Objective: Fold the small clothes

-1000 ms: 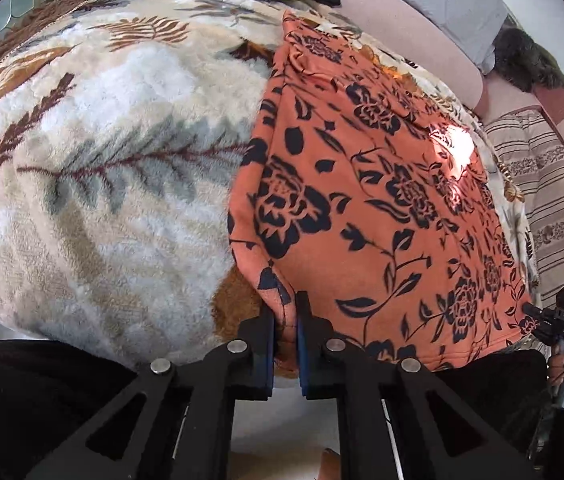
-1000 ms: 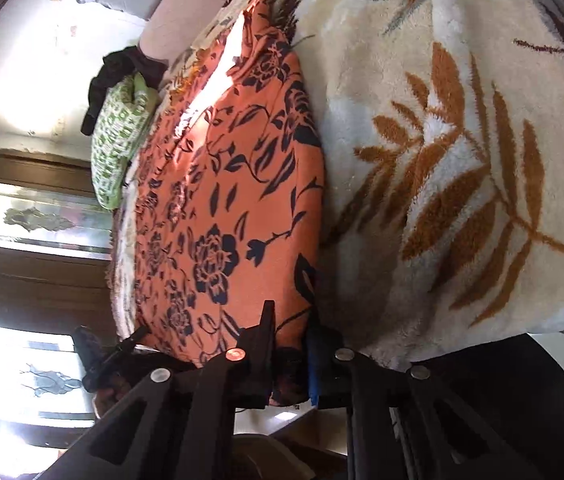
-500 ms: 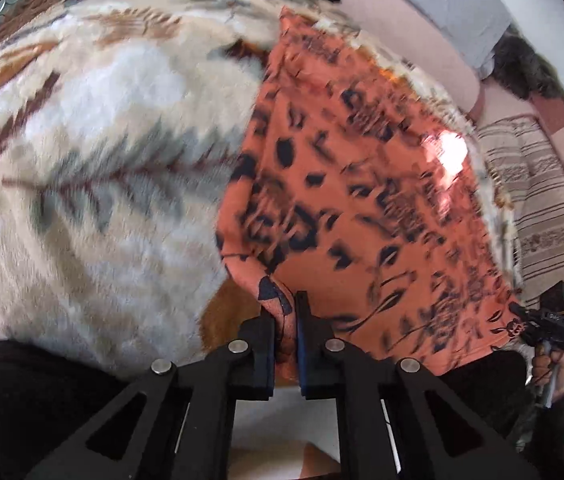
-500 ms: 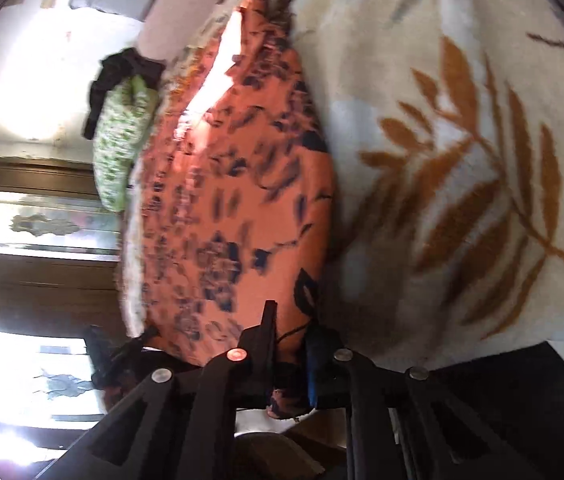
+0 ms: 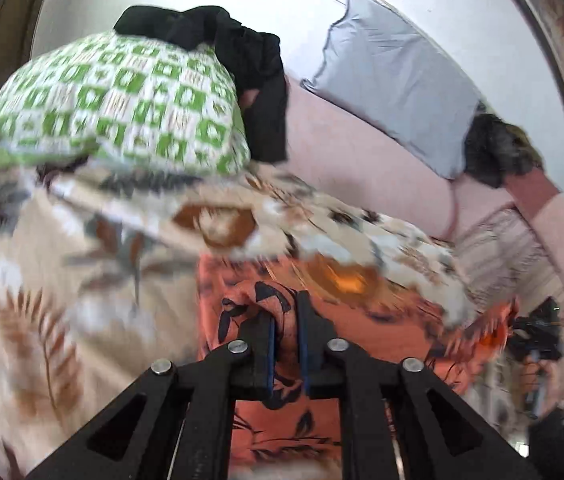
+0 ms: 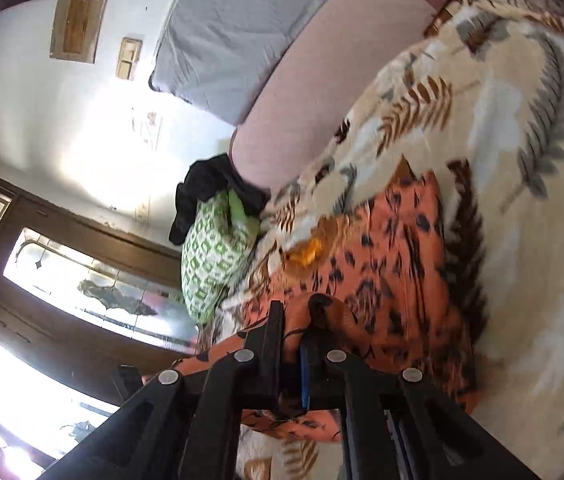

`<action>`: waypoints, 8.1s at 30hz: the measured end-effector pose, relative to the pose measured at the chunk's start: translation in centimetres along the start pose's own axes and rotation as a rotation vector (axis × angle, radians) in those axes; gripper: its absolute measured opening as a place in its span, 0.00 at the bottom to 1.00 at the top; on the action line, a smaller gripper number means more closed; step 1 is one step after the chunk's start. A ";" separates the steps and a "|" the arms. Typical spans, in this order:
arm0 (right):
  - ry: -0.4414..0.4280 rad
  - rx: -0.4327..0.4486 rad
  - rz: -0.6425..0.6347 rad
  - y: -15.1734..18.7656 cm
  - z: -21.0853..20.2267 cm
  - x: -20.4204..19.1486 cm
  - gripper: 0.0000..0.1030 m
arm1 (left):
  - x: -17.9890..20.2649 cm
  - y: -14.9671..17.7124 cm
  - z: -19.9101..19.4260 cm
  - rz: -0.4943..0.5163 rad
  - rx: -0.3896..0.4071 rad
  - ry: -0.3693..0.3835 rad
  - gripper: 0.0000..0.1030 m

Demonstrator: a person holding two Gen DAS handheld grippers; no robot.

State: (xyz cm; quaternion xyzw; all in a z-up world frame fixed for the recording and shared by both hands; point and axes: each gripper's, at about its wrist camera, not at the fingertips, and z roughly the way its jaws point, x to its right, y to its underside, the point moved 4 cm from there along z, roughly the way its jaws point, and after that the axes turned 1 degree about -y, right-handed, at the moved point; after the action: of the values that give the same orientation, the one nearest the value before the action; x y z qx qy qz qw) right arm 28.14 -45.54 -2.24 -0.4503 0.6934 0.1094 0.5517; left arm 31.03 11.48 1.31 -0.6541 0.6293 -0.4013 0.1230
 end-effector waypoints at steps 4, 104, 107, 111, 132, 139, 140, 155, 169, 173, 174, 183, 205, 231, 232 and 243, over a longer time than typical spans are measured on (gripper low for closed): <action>0.260 -0.005 0.025 -3.4 5.5 5.6 0.73 | -2.3 -0.4 9.3 0.040 -0.142 -0.179 0.38; 0.029 -0.053 0.119 12.2 -3.8 3.2 0.85 | 5.2 24.1 -3.1 0.186 -0.212 -0.202 0.72; -0.025 -0.136 0.081 17.8 -3.8 0.5 0.86 | 4.9 24.3 -3.3 0.157 -0.218 -0.206 0.72; 0.134 -0.127 0.135 23.0 -3.5 4.6 0.80 | 4.9 24.2 -4.5 0.159 -0.223 -0.222 0.72; 0.125 -0.050 0.274 28.9 -9.3 3.0 0.85 | 5.4 23.8 -6.9 0.138 -0.199 -0.240 0.72; 0.188 0.056 0.431 30.0 -11.2 6.6 0.85 | 5.7 24.2 -6.5 0.129 -0.201 -0.219 0.72; 0.192 0.079 0.456 30.0 -11.6 7.3 0.85 | 5.8 24.3 -6.4 0.125 -0.205 -0.220 0.72; 0.295 0.164 0.302 26.4 -12.6 5.2 0.09 | 6.6 25.0 -5.9 0.178 -0.215 -0.250 0.72; 0.345 0.181 0.137 22.0 -15.4 3.5 0.79 | 6.2 26.7 -4.0 0.220 -0.227 -0.262 0.82; 0.246 0.071 0.125 16.3 -11.3 4.8 0.79 | 6.2 26.8 -3.9 0.231 -0.216 -0.261 0.83; 0.245 0.032 0.117 14.9 -9.8 5.4 0.79 | 6.2 26.9 -3.9 0.234 -0.215 -0.260 0.83; 0.396 -0.147 0.076 10.0 -1.1 9.2 0.19 | 6.4 27.1 -3.7 0.249 -0.206 -0.255 0.87; 0.349 -0.124 -0.211 21.2 -4.1 -2.6 0.86 | -3.0 25.4 -12.4 -0.159 -0.115 -0.092 0.87; 0.289 -0.154 -0.135 24.8 -4.0 1.4 0.85 | -5.3 26.1 -10.6 -0.213 -0.247 -0.095 0.36; 0.284 -0.152 -0.133 24.8 -4.1 1.5 0.85 | -5.1 25.2 -11.2 -0.180 -0.218 -0.108 0.54; 0.249 -0.149 -0.129 24.7 -4.4 1.7 0.85 | -5.9 14.3 -0.9 -0.155 -0.240 0.015 0.72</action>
State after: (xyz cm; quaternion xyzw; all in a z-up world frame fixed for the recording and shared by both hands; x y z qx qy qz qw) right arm 6.82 -35.13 -10.60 -0.5437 0.7162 0.0683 0.4321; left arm 20.68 14.71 -9.85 -0.7077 0.6214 -0.3362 0.0080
